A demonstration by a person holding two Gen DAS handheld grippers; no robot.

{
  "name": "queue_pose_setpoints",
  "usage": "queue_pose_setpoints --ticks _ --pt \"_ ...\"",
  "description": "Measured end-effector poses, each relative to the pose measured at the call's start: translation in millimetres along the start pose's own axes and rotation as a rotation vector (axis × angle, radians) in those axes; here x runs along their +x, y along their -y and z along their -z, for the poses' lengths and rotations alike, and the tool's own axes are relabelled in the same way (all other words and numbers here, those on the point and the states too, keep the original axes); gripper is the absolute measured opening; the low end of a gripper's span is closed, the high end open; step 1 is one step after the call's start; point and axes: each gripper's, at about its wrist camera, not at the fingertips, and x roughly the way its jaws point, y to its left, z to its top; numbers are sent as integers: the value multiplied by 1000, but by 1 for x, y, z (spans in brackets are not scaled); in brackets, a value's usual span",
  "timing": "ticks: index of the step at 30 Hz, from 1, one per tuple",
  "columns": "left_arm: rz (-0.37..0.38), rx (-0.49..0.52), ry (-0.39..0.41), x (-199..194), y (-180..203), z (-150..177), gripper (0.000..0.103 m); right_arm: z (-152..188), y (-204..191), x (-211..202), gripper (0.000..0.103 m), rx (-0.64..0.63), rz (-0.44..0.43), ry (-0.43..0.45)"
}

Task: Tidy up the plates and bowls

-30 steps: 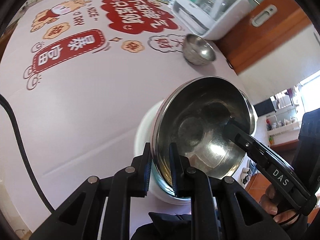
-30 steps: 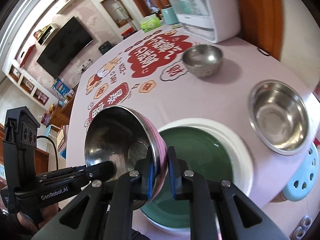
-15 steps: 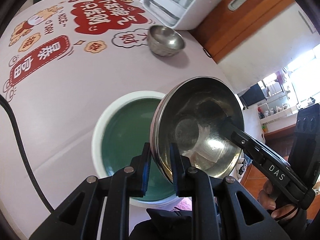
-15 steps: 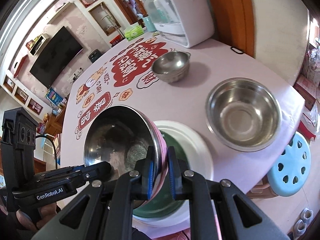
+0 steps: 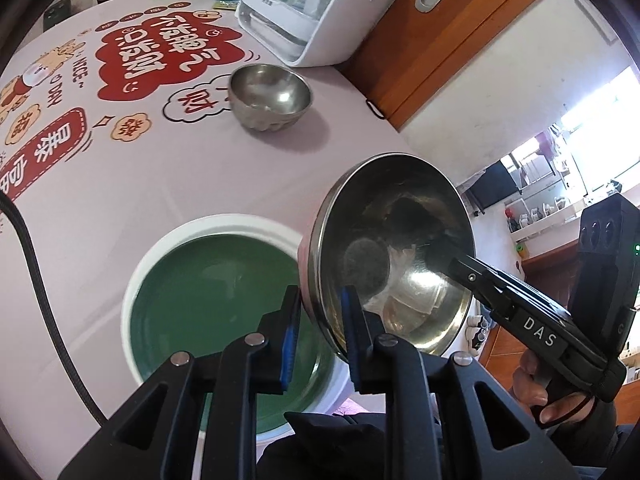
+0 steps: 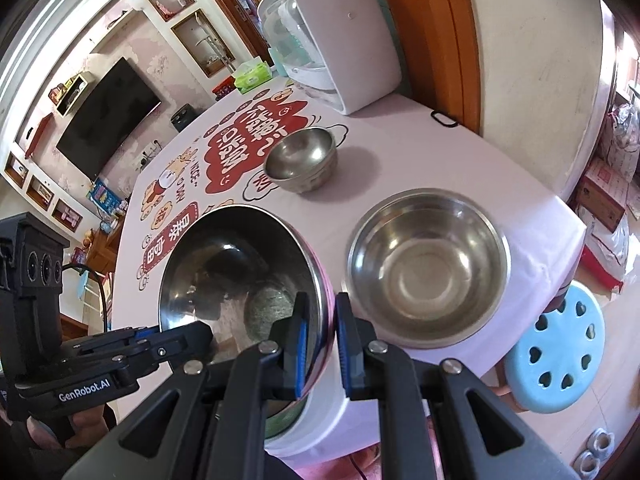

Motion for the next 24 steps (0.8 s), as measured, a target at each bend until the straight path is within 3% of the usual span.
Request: queue_pose_setpoints --ticks 15,24 --pt "4 -16 1 36 51 -25 19 -31 52 -4 15 -44 23 -50" --pt "-15 -45 -46 66 73 -31 22 -49 81 9 16 -76 33 -127"
